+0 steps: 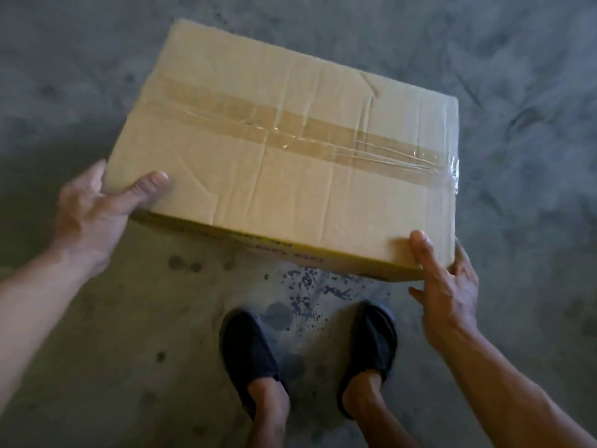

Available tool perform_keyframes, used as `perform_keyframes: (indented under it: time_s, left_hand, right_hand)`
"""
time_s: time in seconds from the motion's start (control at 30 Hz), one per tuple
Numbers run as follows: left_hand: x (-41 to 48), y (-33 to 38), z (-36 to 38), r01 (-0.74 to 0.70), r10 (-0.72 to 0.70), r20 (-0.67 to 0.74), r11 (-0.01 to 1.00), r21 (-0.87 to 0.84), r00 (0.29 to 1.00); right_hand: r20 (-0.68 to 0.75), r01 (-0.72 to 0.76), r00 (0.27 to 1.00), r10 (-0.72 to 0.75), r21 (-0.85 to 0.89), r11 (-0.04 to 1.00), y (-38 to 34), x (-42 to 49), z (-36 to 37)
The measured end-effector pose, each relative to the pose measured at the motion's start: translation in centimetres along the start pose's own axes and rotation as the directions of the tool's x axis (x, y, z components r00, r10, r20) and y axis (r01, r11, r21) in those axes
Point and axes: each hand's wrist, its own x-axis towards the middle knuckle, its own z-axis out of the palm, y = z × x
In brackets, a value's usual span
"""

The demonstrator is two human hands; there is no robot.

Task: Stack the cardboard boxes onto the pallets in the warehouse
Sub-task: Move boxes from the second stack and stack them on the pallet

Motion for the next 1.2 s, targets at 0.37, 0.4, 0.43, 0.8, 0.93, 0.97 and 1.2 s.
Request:
perform_keyframes:
  time_s: [0.37,0.4,0.43,0.8,0.93,0.97,1.2]
  left_hand:
    - [-14.5,22.8,-10.4,-0.04,-0.059,-0.172,0.853,-0.52,0.983]
    - [-16.2,25.1,-11.6,-0.047,-0.057,-0.179,0.848,-0.528,0.982]
    - [-17.5,26.3,-12.4,-0.043,-0.061,-0.175,0.844,-0.534,0.983]
    - [-42.8,40.1,-19.5,-0.253,-0.027,-0.393,0.725,-0.641,0.919]
    - [-51.4,41.4,-19.7,-0.337,-0.03,-0.477,0.669,-0.662,0.878]
    - [-53.5,41.6,-19.6,-0.362,-0.03,-0.504,0.66,-0.659,0.863]
    - [-66.3,40.3,-17.7,-0.464,0.014,-0.591,0.634,-0.618,0.806]
  right_hand:
    - [0.12,0.203,0.966,-0.23,0.205,0.957,-26.5,-9.9,-9.9]
    - [0.133,0.214,0.96,-0.245,0.209,0.954,-28.6,-11.5,-11.1]
    - [0.143,0.226,0.955,-0.259,0.208,0.952,-29.5,-12.1,-11.9]
    - [0.41,0.373,0.784,-0.467,0.289,0.881,-41.8,-24.4,-24.9]
    - [0.489,0.404,0.698,-0.523,0.334,0.852,-42.4,-28.6,-28.6]
    - [0.5,0.414,0.674,-0.543,0.352,0.839,-42.3,-29.4,-29.7]
    - [0.495,0.483,0.563,-0.661,0.452,0.75,-39.1,-34.5,-38.5]
